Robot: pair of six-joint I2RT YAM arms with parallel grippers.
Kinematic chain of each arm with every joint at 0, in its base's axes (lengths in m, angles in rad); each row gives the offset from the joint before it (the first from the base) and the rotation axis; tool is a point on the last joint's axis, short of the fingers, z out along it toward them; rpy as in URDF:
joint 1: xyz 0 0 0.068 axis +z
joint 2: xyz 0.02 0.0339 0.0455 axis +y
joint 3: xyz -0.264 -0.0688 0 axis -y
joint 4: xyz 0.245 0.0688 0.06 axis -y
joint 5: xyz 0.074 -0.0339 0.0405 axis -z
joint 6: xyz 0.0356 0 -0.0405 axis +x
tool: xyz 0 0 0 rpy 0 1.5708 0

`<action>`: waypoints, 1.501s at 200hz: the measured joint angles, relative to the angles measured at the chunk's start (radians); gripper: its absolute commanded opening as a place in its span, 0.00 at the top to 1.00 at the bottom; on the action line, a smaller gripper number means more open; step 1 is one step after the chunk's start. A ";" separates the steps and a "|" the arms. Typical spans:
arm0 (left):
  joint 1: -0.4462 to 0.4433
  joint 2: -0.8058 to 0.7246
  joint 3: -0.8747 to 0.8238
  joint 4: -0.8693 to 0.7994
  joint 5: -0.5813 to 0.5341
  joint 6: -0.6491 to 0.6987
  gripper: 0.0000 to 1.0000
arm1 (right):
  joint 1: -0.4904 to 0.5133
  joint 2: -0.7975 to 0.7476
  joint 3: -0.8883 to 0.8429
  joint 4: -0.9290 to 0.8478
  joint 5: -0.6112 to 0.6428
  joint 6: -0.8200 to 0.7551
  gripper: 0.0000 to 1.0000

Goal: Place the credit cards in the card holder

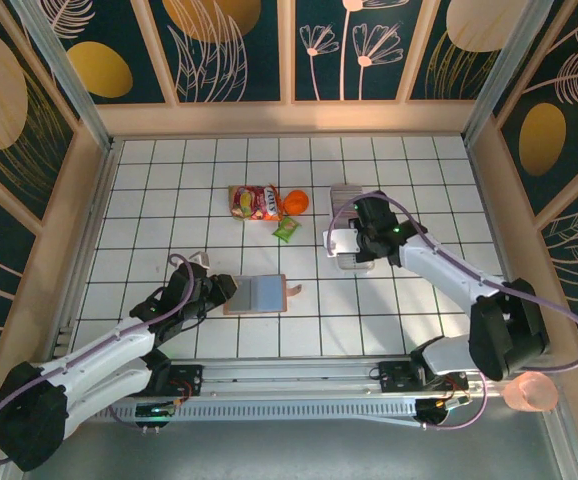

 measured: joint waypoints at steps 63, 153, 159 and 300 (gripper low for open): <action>0.000 -0.014 0.000 -0.002 0.002 0.005 0.80 | 0.198 -0.167 0.050 -0.153 0.021 0.227 1.00; 0.000 -0.084 -0.022 -0.016 -0.047 -0.001 0.76 | 0.293 -0.257 -0.045 0.250 -0.123 1.639 1.00; 0.000 -0.085 -0.022 -0.016 -0.048 -0.001 0.76 | 0.296 -0.232 -0.076 0.282 -0.150 1.732 1.00; 0.000 0.048 -0.021 -0.035 -0.066 0.027 0.91 | 0.478 0.309 -0.164 0.734 -0.271 2.397 1.00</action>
